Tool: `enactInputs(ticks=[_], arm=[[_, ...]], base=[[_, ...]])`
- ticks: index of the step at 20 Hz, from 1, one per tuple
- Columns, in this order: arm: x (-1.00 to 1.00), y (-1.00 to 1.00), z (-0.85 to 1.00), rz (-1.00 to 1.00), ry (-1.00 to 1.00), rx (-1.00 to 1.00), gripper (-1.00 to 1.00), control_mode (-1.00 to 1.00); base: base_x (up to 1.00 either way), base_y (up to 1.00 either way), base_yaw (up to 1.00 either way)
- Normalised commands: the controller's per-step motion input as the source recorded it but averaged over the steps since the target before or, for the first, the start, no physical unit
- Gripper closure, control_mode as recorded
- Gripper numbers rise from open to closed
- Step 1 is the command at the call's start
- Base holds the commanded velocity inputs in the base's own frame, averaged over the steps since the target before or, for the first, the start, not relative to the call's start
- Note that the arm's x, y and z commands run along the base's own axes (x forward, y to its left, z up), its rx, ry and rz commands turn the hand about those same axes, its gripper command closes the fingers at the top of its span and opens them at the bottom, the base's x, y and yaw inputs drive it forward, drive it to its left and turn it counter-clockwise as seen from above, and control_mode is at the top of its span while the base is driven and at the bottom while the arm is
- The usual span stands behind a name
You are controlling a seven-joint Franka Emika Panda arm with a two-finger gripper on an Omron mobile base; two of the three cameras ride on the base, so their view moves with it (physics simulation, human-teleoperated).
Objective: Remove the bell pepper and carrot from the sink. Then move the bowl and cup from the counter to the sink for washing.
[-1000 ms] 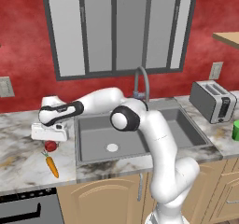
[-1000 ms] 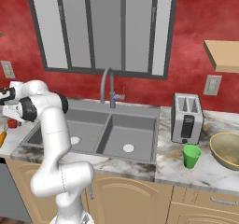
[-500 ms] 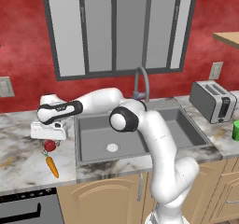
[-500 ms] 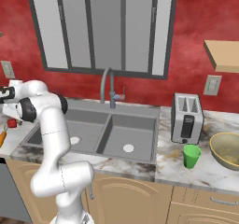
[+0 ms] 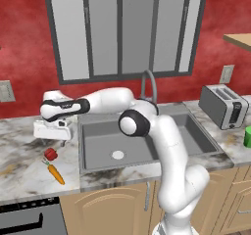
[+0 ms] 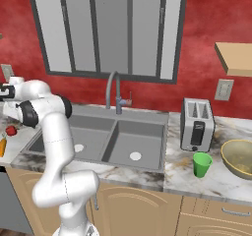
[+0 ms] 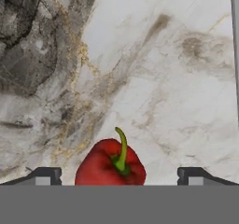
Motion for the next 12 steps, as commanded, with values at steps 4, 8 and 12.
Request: enactInputs(ticks=[4,8,12], arm=[[-0.19,-0.24,0.23,-0.01,-0.03,-0.01,-1.00,-1.00],[-0.28,-0.28,0.19,0.00,-0.14,-0.02,-1.00,-1.00],[-0.30,-0.37,0.18,0.00,-0.18,0.00,-1.00,-1.00]], base=[[0.00,0.00,0.00],[0.00,0.00,0.00],[0.00,0.00,0.00]])
